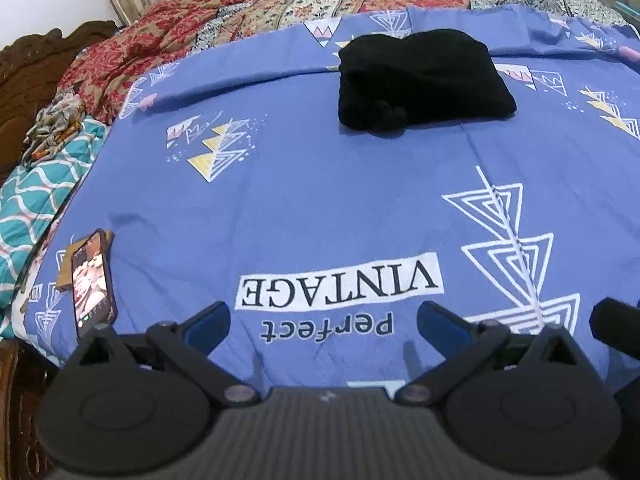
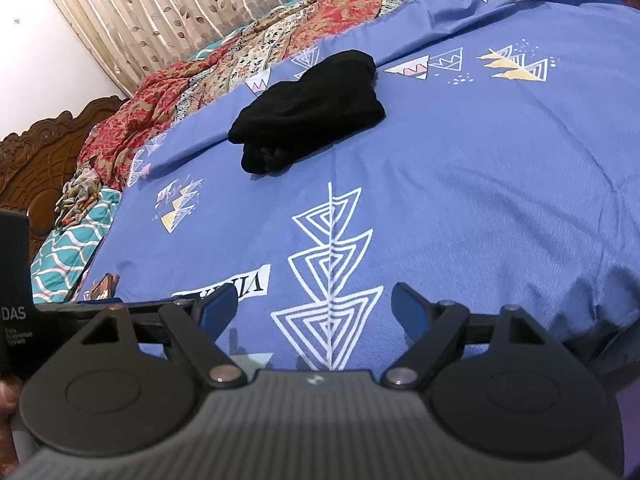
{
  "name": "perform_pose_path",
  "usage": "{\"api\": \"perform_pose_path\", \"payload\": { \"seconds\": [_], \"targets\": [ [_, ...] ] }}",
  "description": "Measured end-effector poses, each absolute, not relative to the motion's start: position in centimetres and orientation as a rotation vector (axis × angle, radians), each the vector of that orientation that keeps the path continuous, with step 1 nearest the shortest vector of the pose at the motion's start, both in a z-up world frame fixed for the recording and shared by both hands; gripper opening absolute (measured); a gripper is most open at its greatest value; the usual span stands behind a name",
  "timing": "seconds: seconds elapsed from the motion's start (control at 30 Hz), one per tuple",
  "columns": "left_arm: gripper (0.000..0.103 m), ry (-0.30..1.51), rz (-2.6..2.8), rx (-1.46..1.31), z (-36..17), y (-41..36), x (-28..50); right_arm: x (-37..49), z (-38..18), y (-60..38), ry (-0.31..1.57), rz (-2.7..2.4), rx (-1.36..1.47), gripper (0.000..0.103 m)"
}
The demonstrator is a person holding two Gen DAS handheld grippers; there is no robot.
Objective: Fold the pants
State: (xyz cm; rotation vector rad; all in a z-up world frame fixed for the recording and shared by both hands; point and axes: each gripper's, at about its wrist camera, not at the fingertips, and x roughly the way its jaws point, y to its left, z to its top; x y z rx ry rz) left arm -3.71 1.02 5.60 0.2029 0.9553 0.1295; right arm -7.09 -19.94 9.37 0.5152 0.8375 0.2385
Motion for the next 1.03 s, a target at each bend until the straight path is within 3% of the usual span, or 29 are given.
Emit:
{"api": "perform_pose_path", "payload": {
  "seconds": [1.03],
  "targets": [
    [0.103, 1.018, 0.055, 0.157, 4.6, 0.1, -2.9, -6.4, 8.9, -20.4, 0.838, 0.233, 0.494, 0.086]
  ]
}}
